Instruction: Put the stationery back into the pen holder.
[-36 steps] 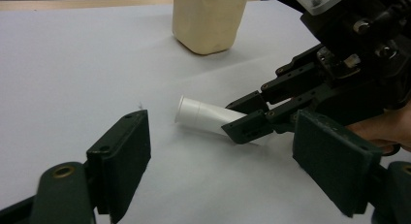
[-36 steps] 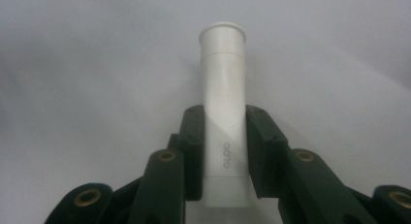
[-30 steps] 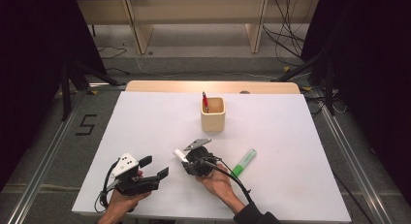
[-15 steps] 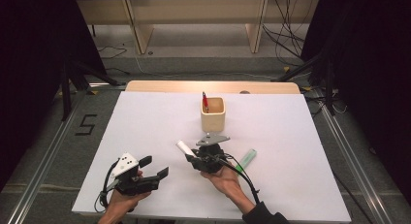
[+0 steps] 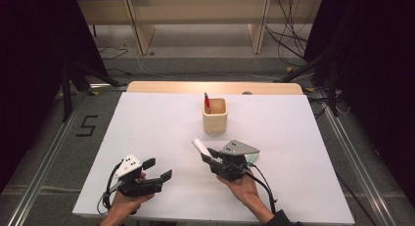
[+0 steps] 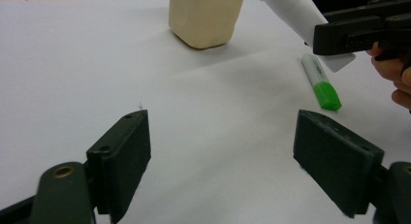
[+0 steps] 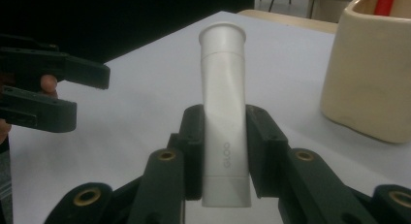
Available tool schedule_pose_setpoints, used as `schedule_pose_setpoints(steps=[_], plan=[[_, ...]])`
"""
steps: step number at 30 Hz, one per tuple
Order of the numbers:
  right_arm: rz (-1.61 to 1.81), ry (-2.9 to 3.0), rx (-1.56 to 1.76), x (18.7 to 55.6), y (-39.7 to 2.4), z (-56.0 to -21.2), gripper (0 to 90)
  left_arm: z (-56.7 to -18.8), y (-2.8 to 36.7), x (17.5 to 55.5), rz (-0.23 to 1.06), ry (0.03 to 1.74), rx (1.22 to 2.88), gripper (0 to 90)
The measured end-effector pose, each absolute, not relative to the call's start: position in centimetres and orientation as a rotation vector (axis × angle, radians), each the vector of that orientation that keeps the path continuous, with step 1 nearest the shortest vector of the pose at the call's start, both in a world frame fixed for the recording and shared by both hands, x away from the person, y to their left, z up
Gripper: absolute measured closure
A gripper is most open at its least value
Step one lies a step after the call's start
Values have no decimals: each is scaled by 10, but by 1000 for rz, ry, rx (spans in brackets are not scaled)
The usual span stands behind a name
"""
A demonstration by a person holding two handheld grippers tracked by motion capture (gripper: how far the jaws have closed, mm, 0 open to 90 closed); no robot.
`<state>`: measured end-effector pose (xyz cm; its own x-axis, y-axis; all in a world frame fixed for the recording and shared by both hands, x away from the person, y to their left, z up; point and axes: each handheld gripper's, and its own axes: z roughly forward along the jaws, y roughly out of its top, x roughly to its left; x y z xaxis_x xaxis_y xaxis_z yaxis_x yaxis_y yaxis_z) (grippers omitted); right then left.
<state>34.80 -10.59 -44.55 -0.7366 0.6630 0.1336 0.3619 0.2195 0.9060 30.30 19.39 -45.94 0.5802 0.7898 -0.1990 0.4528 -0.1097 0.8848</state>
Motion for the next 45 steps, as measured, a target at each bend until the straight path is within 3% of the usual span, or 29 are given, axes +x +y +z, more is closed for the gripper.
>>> schedule_pose_setpoints(steps=[26,45], plan=[[1581,2067,871,320,-127,-444,713,-438,165,312,260,981,1715,207],[1581,2040,812,313,-119,-448,713,-429,131,327,66,962,1634,211]])
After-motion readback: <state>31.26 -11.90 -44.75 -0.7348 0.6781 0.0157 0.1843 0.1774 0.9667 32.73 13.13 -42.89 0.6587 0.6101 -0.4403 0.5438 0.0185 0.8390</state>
